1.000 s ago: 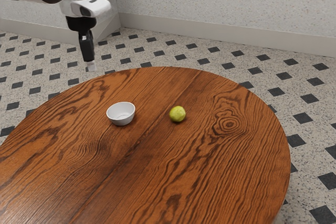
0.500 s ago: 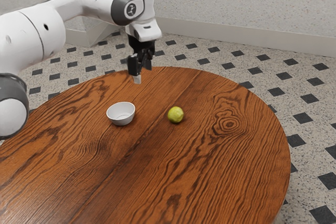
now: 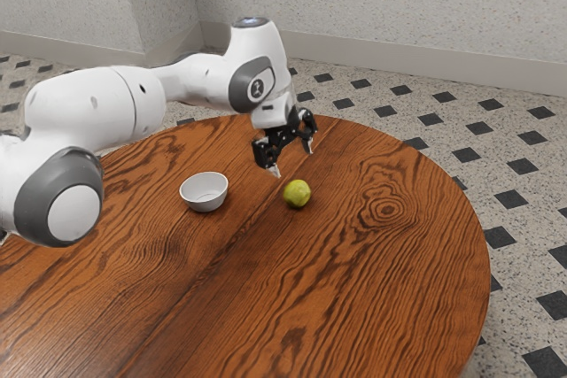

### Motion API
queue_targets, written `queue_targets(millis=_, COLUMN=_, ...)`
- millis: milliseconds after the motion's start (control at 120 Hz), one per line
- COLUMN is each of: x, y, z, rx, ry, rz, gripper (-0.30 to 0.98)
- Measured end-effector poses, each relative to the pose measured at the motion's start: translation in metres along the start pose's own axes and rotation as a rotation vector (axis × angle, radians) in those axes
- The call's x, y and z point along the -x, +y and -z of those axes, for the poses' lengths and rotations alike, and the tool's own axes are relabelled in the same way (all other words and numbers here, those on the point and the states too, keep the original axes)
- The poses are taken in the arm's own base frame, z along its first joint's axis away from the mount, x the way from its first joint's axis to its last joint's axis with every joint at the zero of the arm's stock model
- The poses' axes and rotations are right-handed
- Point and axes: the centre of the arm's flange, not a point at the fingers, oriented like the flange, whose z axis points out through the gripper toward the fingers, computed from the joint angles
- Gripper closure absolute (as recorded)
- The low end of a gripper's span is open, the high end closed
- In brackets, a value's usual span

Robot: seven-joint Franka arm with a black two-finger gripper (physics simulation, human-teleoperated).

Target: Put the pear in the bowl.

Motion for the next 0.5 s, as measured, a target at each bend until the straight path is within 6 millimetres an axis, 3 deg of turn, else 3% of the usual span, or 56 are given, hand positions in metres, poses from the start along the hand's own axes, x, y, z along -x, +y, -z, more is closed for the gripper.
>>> queue_targets(millis=183, x=0.019, y=-0.008, z=-0.057, rx=-0.057, ry=-0.043, rz=-0.102, gripper=0.00)
queue_targets(millis=333, x=0.029, y=-0.019, z=-0.072, rx=-0.115, ry=-0.085, rz=-0.166, gripper=0.00)
queue_targets(millis=500, x=0.030, y=-0.017, z=-0.079, rx=-0.099, ry=-0.076, rz=-0.204, gripper=0.00)
